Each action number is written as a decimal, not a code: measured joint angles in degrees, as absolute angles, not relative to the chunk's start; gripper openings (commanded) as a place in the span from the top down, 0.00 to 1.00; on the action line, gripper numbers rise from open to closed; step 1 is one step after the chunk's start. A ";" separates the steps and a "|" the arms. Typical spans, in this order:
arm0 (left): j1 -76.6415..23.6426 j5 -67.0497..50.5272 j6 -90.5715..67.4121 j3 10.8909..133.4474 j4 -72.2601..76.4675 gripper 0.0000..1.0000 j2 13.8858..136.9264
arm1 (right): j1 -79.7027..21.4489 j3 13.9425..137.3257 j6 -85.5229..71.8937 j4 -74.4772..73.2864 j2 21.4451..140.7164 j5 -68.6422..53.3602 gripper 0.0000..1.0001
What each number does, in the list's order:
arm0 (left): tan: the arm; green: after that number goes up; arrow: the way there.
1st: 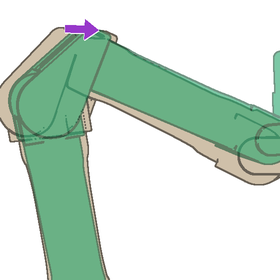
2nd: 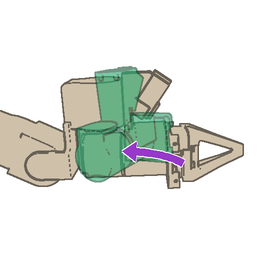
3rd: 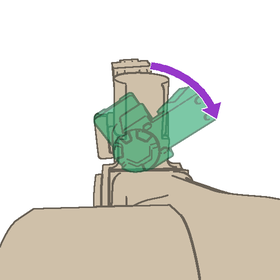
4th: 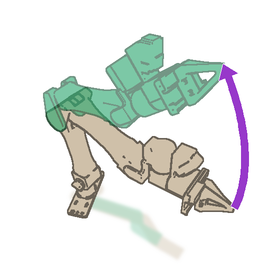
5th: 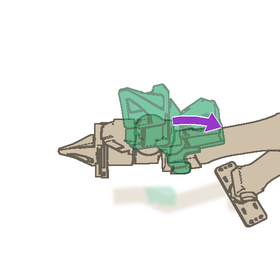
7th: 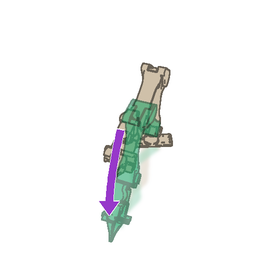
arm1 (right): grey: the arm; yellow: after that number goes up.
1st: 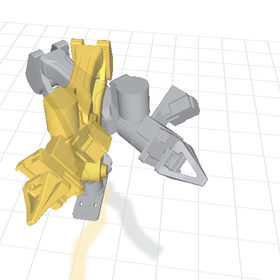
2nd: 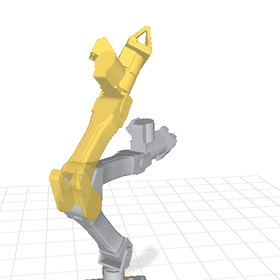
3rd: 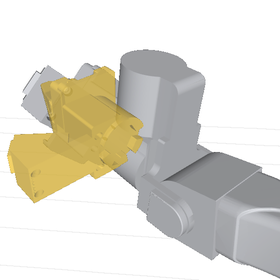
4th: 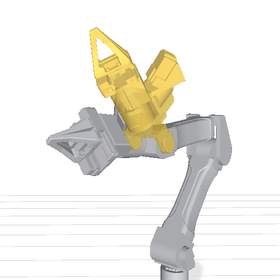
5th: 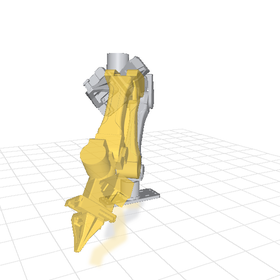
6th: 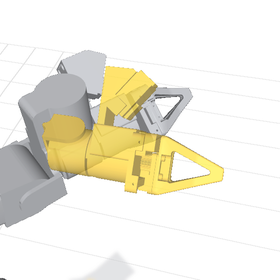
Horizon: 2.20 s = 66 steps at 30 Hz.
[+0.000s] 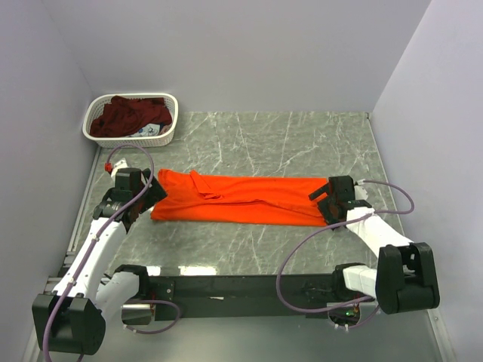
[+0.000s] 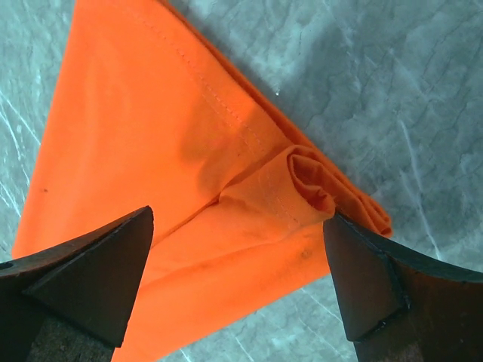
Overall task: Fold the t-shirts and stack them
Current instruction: Fold the tshirt
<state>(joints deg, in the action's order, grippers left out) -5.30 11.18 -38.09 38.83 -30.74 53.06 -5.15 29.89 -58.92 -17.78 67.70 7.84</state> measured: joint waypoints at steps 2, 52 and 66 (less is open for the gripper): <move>-5.30 11.20 -38.09 38.83 -30.72 0.00 53.06 | -4.82 29.71 -58.92 -17.10 68.12 7.75 0.01; -0.03 7.90 -50.72 33.87 -33.23 0.14 63.05 | 12.69 29.12 -41.95 -28.73 60.53 -4.14 0.24; 2.09 2.83 -53.87 31.51 -27.09 0.27 64.75 | 15.05 23.09 -43.20 -19.86 60.82 -13.69 0.45</move>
<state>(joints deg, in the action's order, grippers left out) 2.09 2.83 -53.87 31.51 -27.09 64.75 15.05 23.09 -43.20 -19.86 60.82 -13.69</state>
